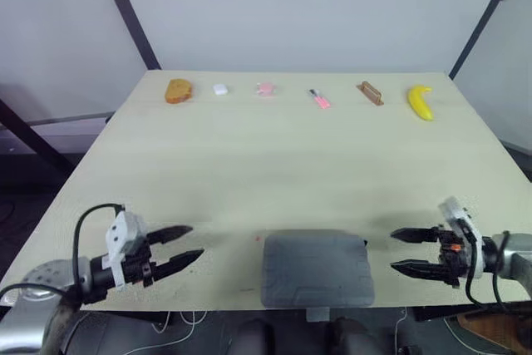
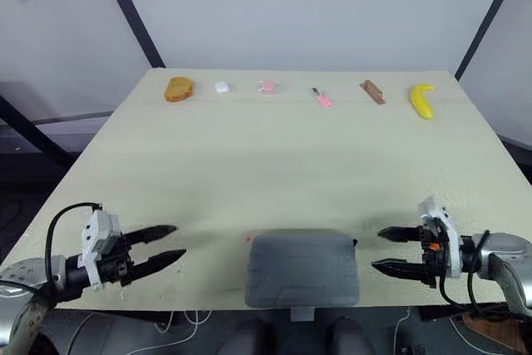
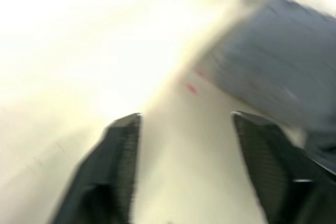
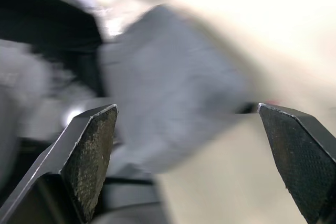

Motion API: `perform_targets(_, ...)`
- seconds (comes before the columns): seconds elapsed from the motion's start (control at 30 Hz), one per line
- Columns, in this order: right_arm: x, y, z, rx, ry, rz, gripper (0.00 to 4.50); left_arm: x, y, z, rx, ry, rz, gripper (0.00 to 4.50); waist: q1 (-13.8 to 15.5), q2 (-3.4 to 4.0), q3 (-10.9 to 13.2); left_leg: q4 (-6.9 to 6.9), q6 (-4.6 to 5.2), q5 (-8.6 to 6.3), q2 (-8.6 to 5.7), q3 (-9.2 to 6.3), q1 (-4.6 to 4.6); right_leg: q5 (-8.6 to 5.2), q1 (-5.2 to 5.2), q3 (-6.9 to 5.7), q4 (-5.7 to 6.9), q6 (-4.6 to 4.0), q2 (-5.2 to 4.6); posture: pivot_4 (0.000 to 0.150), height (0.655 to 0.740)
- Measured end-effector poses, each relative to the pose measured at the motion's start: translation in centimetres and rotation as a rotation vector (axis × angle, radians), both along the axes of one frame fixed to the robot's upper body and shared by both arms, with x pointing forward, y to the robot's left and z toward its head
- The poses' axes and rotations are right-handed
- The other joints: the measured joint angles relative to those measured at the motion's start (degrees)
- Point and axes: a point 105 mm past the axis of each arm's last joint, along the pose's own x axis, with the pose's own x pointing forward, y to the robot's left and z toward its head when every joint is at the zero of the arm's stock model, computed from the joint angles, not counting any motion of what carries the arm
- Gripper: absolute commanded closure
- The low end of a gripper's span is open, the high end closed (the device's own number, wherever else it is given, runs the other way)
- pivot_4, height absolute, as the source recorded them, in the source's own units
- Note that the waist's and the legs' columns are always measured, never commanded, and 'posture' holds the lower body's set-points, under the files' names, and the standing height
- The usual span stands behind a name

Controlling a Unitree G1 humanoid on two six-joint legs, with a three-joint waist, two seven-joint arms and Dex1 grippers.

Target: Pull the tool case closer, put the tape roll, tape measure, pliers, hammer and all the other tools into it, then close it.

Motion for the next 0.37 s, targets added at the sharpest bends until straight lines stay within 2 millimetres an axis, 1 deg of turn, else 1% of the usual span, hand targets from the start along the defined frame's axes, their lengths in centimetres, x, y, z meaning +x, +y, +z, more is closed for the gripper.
perform_targets(0.03,-0.1,-0.4,0.0,-0.011,-0.048,-0.025,0.00,0.3,-0.1,0.2,-0.008,-0.010,0.007,0.06,0.07,0.00,0.00,-0.03,0.00,0.00,0.00,-0.01,-0.01,0.00,0.00,0.00,0.00,0.00,0.01,0.150,0.7400)
perform_targets(0.1,-0.3,-1.3,0.0,-0.031,-0.134,-0.070,0.00,1.0,-0.1,0.4,-0.016,-0.023,0.035,0.06,0.22,-0.02,0.00,-0.04,0.00,0.00,0.00,0.00,-0.02,0.00,0.01,-0.07,0.00,-0.01,0.02,0.150,0.7400)
perform_targets(0.17,-0.3,-2.5,0.2,-0.031,-0.243,-0.123,0.00,1.6,0.0,0.6,-0.009,-0.030,0.064,0.06,0.32,-0.04,0.01,-0.04,0.00,0.00,-0.01,0.04,-0.02,0.00,0.02,-0.05,-0.01,-0.01,0.01,0.150,0.7400)
perform_targets(0.23,-0.4,-3.7,0.4,-0.050,-0.282,-0.159,0.00,1.7,0.0,0.6,0.005,-0.032,0.071,0.06,0.29,-0.04,0.02,-0.04,0.00,0.00,-0.02,0.14,0.01,0.00,0.02,0.04,-0.02,0.00,0.00,0.150,0.7400)
perform_targets(0.37,-0.3,-4.8,0.2,-0.058,-0.301,-0.212,0.00,2.2,-0.1,0.6,0.022,-0.055,0.081,0.06,0.15,-0.06,0.02,-0.04,0.00,0.00,0.01,0.18,0.06,0.00,0.02,0.07,-0.01,-0.02,0.02,0.150,0.7400)
